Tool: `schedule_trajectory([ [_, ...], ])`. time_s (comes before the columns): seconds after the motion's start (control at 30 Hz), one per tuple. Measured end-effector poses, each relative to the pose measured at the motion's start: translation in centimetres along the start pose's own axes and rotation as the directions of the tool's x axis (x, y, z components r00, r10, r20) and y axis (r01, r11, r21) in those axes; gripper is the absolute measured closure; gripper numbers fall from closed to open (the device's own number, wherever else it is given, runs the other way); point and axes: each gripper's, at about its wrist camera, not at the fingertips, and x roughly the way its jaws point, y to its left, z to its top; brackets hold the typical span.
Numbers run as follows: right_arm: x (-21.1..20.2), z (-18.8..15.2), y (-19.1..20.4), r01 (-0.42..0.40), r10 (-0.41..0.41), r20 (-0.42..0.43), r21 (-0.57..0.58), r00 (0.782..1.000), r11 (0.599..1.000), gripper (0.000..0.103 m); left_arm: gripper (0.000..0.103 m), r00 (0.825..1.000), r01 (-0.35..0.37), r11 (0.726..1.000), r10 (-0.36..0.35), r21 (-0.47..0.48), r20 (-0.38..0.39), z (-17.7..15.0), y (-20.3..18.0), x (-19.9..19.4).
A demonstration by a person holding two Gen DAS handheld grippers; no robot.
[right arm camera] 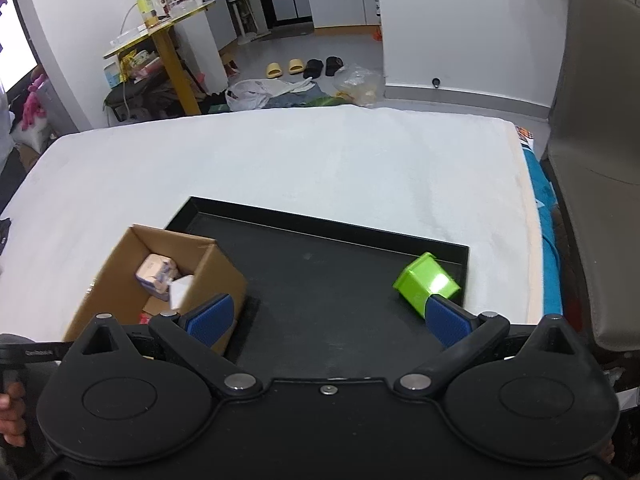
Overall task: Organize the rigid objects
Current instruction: 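Move the right tool to the green cube cup and close on it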
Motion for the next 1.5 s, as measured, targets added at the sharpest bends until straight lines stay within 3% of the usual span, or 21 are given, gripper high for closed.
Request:
schedule_trajectory([
  [0.37,2.0,0.4,-0.7,0.071,-0.072,0.004,-0.159,0.997,0.985,0.001,0.087,1.0,-0.018,1.0,0.018,0.007,0.008,-0.2,-0.4,0.2],
  [0.77,6.6,0.3,-0.5,0.151,-0.185,-0.085,-0.308,0.979,0.939,0.011,0.087,1.0,-0.013,1.0,0.013,0.012,0.013,-0.4,-0.3,0.2],
  [1.07,10.2,-0.1,-0.2,0.203,-0.274,-0.126,-0.406,0.953,0.891,0.023,0.087,1.0,-0.015,1.0,0.015,0.024,0.016,-0.5,-0.5,0.2],
  [1.3,12.7,-0.8,-0.3,0.267,-0.364,-0.119,-0.481,0.924,0.835,0.025,0.087,1.0,-0.02,0.999,0.019,0.034,0.019,-0.6,-0.7,0.3],
  [1.5,14.2,-1.3,-0.4,0.324,-0.423,-0.089,-0.51,0.902,0.797,0.04,0.087,1.0,-0.022,0.999,0.022,0.042,0.014,-0.7,-0.7,0.6],
])
